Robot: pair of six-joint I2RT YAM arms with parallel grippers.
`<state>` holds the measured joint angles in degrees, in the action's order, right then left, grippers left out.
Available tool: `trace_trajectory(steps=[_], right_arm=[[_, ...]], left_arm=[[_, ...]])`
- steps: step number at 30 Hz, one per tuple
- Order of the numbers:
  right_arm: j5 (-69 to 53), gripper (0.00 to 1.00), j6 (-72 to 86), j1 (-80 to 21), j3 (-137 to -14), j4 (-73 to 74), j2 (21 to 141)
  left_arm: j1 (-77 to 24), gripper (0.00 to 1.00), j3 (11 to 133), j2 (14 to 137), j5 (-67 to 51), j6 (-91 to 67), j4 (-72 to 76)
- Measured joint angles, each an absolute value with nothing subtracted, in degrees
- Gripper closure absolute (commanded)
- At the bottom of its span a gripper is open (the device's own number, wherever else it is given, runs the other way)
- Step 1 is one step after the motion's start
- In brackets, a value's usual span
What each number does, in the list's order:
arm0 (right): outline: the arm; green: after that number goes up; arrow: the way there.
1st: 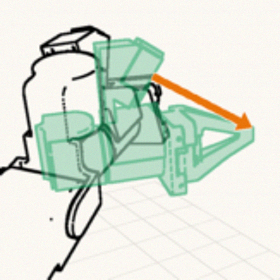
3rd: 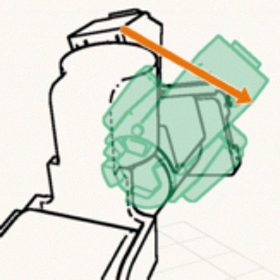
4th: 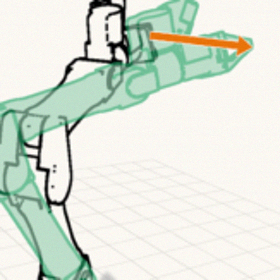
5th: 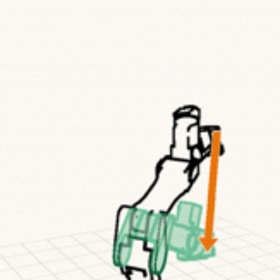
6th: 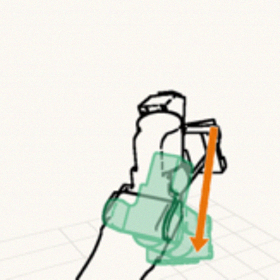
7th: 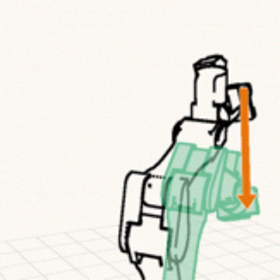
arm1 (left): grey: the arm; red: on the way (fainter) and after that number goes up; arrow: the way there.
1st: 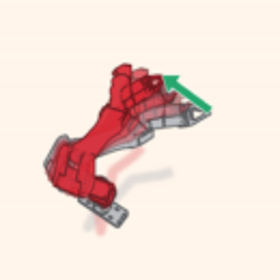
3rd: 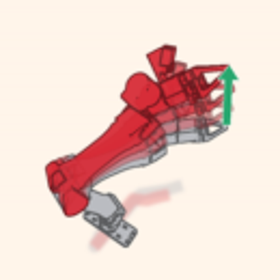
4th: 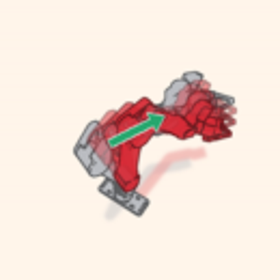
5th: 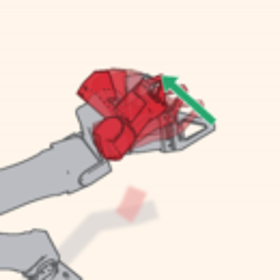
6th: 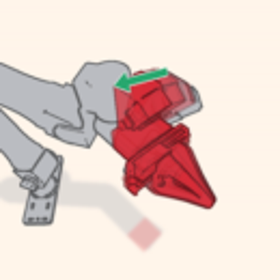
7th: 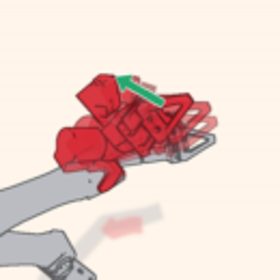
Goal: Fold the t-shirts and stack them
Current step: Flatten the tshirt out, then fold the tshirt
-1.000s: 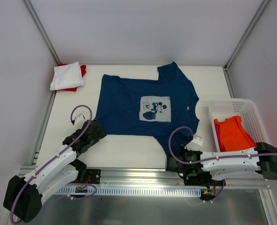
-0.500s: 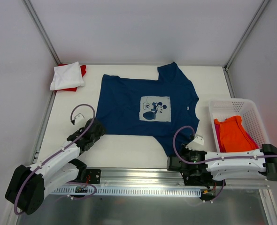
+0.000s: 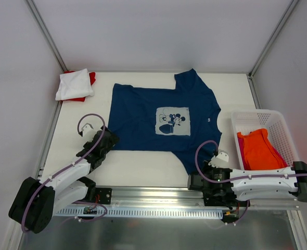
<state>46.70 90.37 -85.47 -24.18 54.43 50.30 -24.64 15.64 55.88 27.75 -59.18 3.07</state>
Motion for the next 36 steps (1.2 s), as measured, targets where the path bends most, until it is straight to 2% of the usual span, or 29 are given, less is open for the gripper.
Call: trace_trajectory(steps=[1,2,3,4,7,8,21,36], right_arm=[[46.7,1.0,90.4,-85.4,-24.2,54.5,50.4],[46.7,0.99,90.4,-85.4,-24.2,54.5,50.5],[46.7,0.99,90.4,-85.4,-24.2,54.5,50.8],[46.7,0.99,90.4,-85.4,-24.2,54.5,51.1],[46.7,0.99,90.4,-85.3,-24.2,54.7,51.8],[46.7,0.99,90.4,-85.3,-24.2,54.7,51.8],[47.2,0.99,88.3,-83.1,-24.7,55.1,52.1],[50.8,0.99,74.7,-72.0,-33.1,56.0,52.8]], left_arm=[[-24.6,0.12,15.5,55.8,27.6,-59.2,3.4],[-24.6,0.24,15.3,55.7,27.5,-59.2,3.6],[-24.6,0.32,15.1,55.5,27.3,-59.4,3.7],[-24.6,0.55,15.0,55.4,27.1,-59.3,3.4],[-24.6,0.91,14.0,54.8,26.1,-59.6,2.3],[-24.6,1.0,13.6,54.8,25.9,-59.8,2.0],[-24.6,1.0,13.5,53.1,25.1,-59.3,-0.7],[-24.6,1.0,17.6,44.5,24.7,-53.3,-5.0]])
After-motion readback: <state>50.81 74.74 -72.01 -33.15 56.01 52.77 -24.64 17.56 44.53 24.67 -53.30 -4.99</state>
